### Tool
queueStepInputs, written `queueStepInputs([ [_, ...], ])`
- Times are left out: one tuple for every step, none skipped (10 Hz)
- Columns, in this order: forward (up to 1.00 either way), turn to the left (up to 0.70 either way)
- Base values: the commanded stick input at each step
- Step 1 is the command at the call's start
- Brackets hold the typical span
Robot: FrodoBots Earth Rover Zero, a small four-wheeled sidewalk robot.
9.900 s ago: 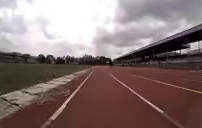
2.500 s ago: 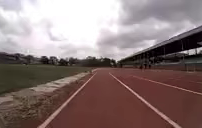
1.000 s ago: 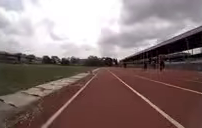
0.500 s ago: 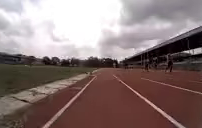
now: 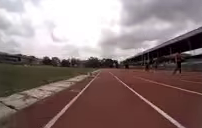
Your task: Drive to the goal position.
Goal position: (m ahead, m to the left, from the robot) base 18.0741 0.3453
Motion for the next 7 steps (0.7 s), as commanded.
queueStepInputs([
  [0.70,0.00],
  [0.70,0.00],
  [0.70,0.00],
  [0.70,0.00],
  [0.70,0.00],
  [0.70,0.08],
  [0.70,0.04],
])
